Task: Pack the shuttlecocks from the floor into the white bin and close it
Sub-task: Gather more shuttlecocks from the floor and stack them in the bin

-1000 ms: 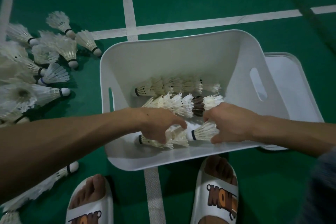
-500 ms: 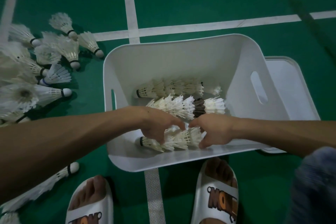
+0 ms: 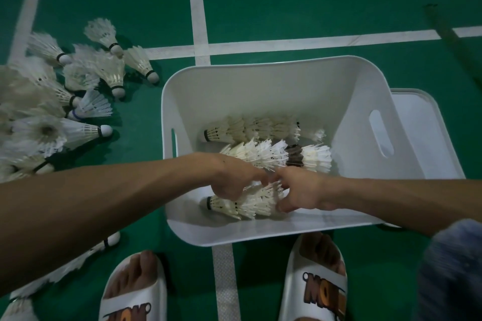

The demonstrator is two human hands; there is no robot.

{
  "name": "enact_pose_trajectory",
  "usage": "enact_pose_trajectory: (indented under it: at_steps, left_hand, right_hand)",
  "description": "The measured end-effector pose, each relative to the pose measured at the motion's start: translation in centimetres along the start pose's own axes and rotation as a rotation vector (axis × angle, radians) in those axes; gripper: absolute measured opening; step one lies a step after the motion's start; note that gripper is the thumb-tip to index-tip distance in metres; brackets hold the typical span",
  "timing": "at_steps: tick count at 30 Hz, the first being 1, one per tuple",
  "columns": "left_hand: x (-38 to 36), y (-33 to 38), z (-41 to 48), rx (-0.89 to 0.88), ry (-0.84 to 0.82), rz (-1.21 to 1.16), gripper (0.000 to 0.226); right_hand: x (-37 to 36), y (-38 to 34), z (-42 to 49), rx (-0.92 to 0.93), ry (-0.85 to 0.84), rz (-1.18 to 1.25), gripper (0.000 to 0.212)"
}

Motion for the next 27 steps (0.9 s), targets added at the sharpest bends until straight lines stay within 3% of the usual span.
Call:
enact_pose_trajectory:
  at_steps: [6,11,15,19,23,27]
  left_hand:
    - [-0.5,-0.5,0.3,0.011,0.001,0.042,0.062]
    - [-0.5,-0.7,0.4,0.034,0.055,0.083,0.046]
    - [-0.2,-0.3,-0.6,0.012,0.103,0.089,0.040]
    - [2.0,0.2,-4.3,-0.057,0.369,0.021,0.040]
    - [3.6,-1.2,-9.9,-0.047,0.778,-0.026,0.032]
    - [2.8,-4.9,-15.6,0.029,1.032,-0.110,0.023]
  right_hand:
    - [1.1,-1.3,-1.2,-0.002,-0.085,-0.334,0.068]
    - [1.8,-1.1,-3.2,-0.034,-0.148,-0.364,0.062]
    - [2.2,-1.5,-3.8,-0.053,-0.103,-0.469,0.060]
    - [3.8,-5.0,-5.1,0.017,0.093,-0.673,0.041]
    - [5.8,-11.0,-6.9,0.159,0.350,-0.581,0.027]
    - [6.2,-17.0,-7.8,0.290,0.466,-0.520,0.024]
Point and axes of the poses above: each hand's wrist, its own z-axis towards the middle knuckle, its own x-axis out of the back of the hand, y = z × x, the point moved 6 cm from there along z, towards the middle knuckle, and after that the axes turned 12 degrees about -y, right-handed, at the moved point
